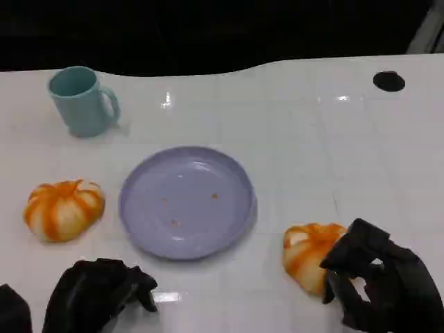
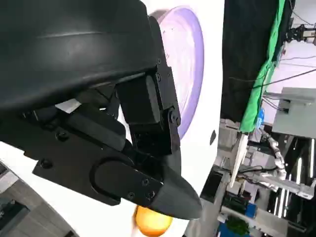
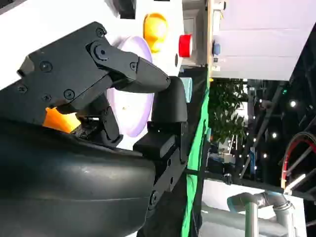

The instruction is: Grasp the bread from the table and place it into the plate.

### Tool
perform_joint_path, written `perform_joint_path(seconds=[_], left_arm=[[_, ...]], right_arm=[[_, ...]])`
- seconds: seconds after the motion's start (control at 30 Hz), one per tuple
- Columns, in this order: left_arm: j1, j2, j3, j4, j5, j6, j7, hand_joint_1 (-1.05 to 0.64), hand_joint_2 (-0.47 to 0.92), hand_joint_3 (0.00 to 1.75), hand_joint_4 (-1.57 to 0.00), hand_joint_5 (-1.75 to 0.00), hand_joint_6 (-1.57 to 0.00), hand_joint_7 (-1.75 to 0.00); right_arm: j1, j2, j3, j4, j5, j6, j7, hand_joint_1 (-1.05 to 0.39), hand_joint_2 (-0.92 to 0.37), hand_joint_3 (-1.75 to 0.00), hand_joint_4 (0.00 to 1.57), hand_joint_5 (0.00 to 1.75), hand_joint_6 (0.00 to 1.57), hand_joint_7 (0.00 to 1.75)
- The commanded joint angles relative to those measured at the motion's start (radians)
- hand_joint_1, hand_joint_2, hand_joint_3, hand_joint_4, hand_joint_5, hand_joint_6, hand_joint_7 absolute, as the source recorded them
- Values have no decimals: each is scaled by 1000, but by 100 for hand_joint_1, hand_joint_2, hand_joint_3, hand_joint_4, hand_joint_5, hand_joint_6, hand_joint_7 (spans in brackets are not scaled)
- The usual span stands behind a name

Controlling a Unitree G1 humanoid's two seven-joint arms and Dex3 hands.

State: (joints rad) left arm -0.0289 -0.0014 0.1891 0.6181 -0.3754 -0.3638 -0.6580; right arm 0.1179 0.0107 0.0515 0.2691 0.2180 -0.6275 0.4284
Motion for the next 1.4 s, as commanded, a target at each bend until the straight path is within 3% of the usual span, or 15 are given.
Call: perform_joint_path(seconds=[0.03, 0.93, 1.03, 1.17, 1.23, 1.3, 1.4], left_arm=[[2, 16, 8, 8, 1, 2, 4, -104, 80, 0, -76, -167, -157, -14], [3, 20, 7, 7, 11, -4, 14, -105, 80, 0, -77, -166, -157, -16], [1, 19, 8, 7, 8, -1, 13, -105, 81, 0, -77, -166, -157, -15], [-3, 19, 8, 10, 10, -2, 13, -105, 80, 0, -77, -166, -157, -15], [-3, 18, 8, 12, 10, -5, 12, -105, 81, 0, -77, -166, -157, -15], [-4, 18, 9, 12, 8, -4, 12, -105, 81, 0, -77, -166, -157, -15], [-4, 17, 9, 10, 6, 0, 12, -105, 80, 0, -77, -166, -157, -15]], right_arm=[[-2, -2, -10, -6, 15, -5, -1, -37, -61, -87, 81, 175, 69, 155], [20, 8, -7, -78, 56, 8, 13, -37, -59, -90, 85, 175, 68, 158], [9, -3, -14, -68, 44, -16, 17, -36, -60, -87, 77, 175, 68, 148], [-7, -21, -27, -57, -10, -70, 0, -38, -80, -50, 71, 162, 75, 112], [-14, -28, -29, -58, -27, -89, -3, -39, -86, -38, 70, 156, 75, 104], [-25, -40, -27, -54, -43, -121, 3, -40, -90, -27, 65, 148, 71, 95], [-37, -68, -22, -73, -79, -148, 5, -43, -92, -23, 57, 131, 58, 83]])
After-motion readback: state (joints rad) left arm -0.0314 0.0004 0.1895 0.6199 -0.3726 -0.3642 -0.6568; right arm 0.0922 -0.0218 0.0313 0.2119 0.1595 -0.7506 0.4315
